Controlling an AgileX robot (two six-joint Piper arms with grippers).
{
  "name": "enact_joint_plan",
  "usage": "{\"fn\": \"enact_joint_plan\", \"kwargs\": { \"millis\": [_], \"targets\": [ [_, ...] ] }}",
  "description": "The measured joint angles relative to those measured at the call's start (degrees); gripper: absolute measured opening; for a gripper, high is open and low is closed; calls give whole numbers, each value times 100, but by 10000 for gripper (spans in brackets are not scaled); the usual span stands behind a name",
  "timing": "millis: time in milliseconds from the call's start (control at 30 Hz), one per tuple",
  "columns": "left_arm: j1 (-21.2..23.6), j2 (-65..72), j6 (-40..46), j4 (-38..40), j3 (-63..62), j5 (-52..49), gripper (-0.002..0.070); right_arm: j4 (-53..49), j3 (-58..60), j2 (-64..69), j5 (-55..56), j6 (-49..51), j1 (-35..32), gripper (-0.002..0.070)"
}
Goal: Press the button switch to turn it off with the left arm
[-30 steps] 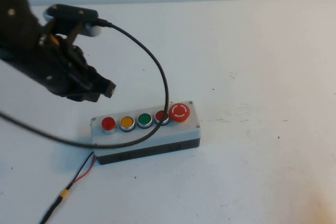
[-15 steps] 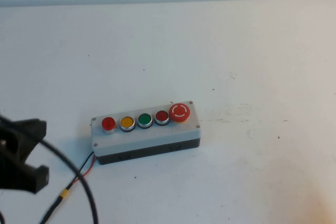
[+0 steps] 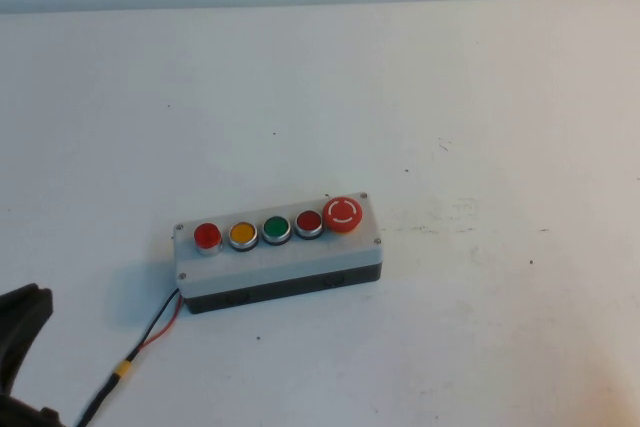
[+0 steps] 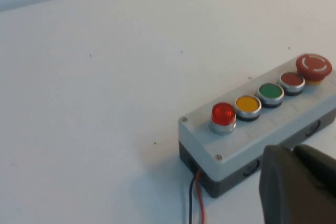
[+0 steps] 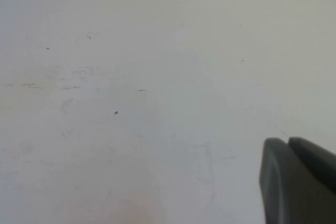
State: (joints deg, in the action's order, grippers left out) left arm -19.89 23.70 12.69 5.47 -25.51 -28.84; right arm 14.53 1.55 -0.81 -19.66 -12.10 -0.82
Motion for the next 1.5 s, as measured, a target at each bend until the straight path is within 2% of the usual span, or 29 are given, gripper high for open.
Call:
{"fn": "enact_joint_plan", "kwargs": {
  "millis": [400, 567, 767, 1067, 1500],
  "targets": [
    [0, -1500, 327, -39, 1940, 3331, -2, 0, 0, 0, 0, 0, 0, -16],
    [357, -2342, 343, -49, 2606, 3877, -2, 0, 0, 0, 0, 0, 0, -16],
    [760, -2438, 10, -49, 2694, 3105, -2, 0, 0, 0, 0, 0, 0, -16],
    [810, -2438, -40, -74, 2704, 786, -2, 0, 0, 0, 0, 0, 0, -16],
    [810, -2438, -50, -74, 2704, 651, -2, 0, 0, 0, 0, 0, 0, -16]
  ]
}}
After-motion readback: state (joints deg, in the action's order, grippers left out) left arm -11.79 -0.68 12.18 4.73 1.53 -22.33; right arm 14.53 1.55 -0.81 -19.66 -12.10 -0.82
